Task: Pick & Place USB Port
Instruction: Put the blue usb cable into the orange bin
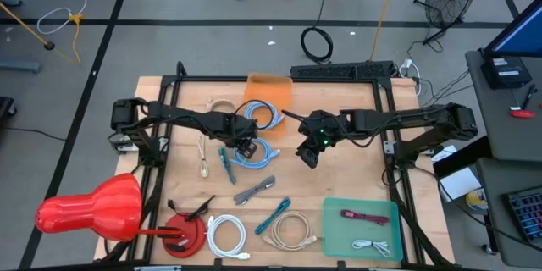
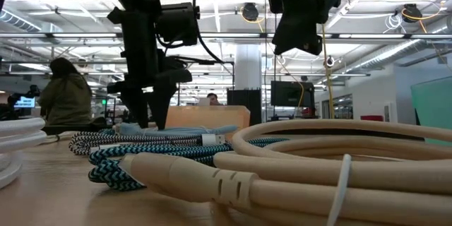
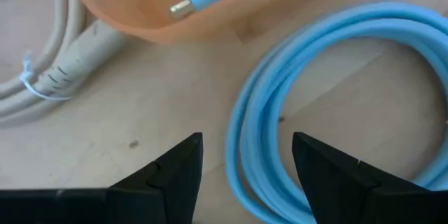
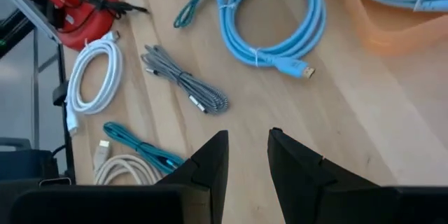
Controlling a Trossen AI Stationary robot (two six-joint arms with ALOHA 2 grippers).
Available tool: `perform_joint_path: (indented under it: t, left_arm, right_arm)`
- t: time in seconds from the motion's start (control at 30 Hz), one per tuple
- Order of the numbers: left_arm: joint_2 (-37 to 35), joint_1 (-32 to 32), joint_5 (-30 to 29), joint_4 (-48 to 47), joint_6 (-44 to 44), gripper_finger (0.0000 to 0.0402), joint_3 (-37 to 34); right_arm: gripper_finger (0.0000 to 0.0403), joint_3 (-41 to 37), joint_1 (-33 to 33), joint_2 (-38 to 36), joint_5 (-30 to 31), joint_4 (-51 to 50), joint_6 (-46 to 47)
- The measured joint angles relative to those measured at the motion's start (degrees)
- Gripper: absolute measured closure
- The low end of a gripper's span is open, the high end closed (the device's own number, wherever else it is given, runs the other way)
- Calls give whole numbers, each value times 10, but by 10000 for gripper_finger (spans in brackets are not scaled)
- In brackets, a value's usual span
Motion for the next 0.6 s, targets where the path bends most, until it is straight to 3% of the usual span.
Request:
perform_joint_path:
  t: [0.6]
  left_arm:
    - [35, 0, 28, 4, -25, 185, 1]
  right_arm:
    - [312, 0, 0, -9, 2, -21, -33]
